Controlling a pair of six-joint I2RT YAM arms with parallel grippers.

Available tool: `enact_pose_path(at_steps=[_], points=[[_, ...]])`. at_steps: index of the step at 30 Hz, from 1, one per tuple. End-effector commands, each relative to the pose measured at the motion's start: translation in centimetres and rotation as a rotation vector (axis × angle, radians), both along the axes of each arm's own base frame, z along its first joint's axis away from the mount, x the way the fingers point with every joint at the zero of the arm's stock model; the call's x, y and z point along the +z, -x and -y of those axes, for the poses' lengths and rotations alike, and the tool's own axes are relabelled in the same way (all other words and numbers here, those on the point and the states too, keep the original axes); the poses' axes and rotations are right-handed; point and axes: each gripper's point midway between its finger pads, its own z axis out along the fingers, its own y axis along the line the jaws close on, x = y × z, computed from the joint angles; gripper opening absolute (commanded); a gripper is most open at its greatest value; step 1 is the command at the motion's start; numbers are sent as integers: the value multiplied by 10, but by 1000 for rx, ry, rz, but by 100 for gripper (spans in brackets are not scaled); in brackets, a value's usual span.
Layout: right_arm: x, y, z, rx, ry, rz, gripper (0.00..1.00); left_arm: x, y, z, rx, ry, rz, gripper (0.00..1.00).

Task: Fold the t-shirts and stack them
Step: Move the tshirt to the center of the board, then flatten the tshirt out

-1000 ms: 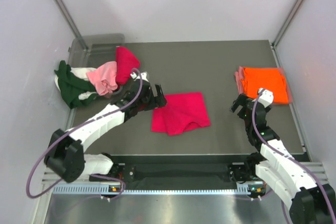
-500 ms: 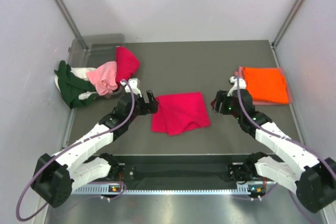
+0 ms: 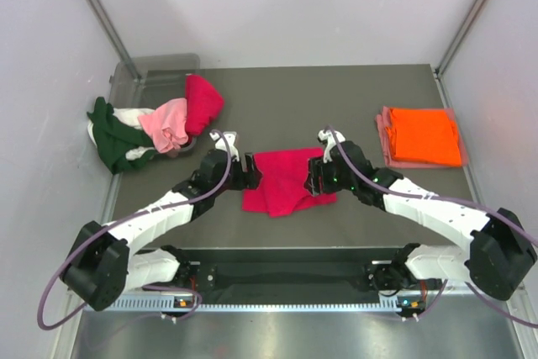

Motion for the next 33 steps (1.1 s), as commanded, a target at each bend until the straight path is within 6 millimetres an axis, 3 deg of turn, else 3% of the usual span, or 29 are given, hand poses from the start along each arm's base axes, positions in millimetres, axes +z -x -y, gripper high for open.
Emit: enact_pose_path(at_steps=[1,8,10,11,15,18,22,28,31,32,33], points=[[4,7,-5,10,29,-18,59,31,-8,21,-76,62,109,82],[-25,15,28,-136,136,-102,63,29,21,43,-127,119,7,85],[-34,17,37,-170,136,-119,60,30,33,48,-140,139,-8,83],[-36,18,38,-175,127,-122,53,33,43,57,-163,156,-13,81],[-48,16,50,-223,107,-145,53,32,53,67,-152,131,-30,72],[-58,12,62,-285,65,-196,53,12,60,65,-136,101,-117,70],[-58,6,60,-298,-11,-199,52,-1,64,76,-140,151,-168,63],[-63,0,49,-273,-59,-228,50,-27,65,72,-81,148,-232,69],[-66,-6,45,-267,-62,-229,40,-31,66,72,-76,149,-246,68],[-65,-8,45,-270,-59,-224,28,-32,66,73,-71,149,-253,66],[-66,-8,45,-266,-55,-221,23,-34,67,74,-75,150,-259,61]])
